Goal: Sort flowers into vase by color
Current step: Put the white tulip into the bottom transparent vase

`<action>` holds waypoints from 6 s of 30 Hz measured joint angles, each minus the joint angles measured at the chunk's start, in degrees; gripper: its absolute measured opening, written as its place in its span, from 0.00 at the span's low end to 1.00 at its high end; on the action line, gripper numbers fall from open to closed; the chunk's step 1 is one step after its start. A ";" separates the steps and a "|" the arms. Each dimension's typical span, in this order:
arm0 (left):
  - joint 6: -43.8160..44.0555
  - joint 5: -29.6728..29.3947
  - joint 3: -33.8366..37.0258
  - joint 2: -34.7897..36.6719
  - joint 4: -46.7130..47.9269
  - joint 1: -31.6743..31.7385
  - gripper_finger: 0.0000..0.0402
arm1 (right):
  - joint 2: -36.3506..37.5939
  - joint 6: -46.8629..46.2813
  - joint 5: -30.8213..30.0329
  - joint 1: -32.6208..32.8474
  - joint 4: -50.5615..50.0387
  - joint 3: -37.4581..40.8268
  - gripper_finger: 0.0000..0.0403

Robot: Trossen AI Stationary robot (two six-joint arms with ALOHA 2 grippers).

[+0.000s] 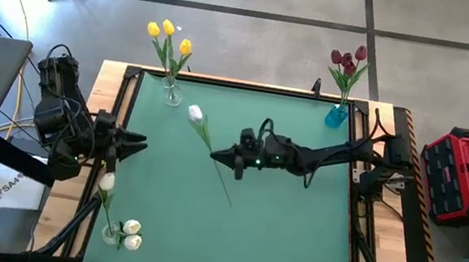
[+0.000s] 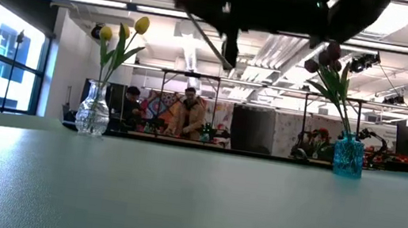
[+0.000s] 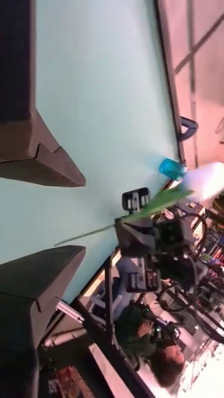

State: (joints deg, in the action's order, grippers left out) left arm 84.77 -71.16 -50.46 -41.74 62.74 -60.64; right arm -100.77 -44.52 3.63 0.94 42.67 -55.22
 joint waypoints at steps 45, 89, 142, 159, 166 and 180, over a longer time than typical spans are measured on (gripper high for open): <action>-49.50 -1.05 0.00 -1.64 -39.03 11.23 0.36 | -21.49 34.48 7.62 0.64 -32.41 -56.51 0.00; -70.78 14.51 -11.54 -0.33 -24.93 5.36 0.01 | -21.44 21.94 -1.35 -0.47 -74.91 -56.48 0.35; -40.14 25.20 -40.76 -26.98 3.72 -18.47 0.00 | -21.42 18.63 -9.88 -2.09 -89.21 -56.46 0.35; -21.20 21.97 -40.45 -38.62 12.81 -22.43 0.01 | -21.42 18.42 -9.85 -2.11 -89.17 -56.46 0.35; -17.31 22.10 -40.46 -39.43 16.16 -22.40 0.01 | -21.42 17.34 -9.54 -1.93 -89.17 -56.46 0.35; -10.34 22.00 -40.39 -39.71 20.29 -22.40 0.12 | -21.42 17.41 -9.48 -1.19 -89.38 -56.46 0.35</action>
State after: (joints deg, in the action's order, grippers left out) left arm 74.42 -49.16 -90.85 -81.45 83.02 -83.05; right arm -122.19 -27.11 -5.85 -0.25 -46.71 -111.68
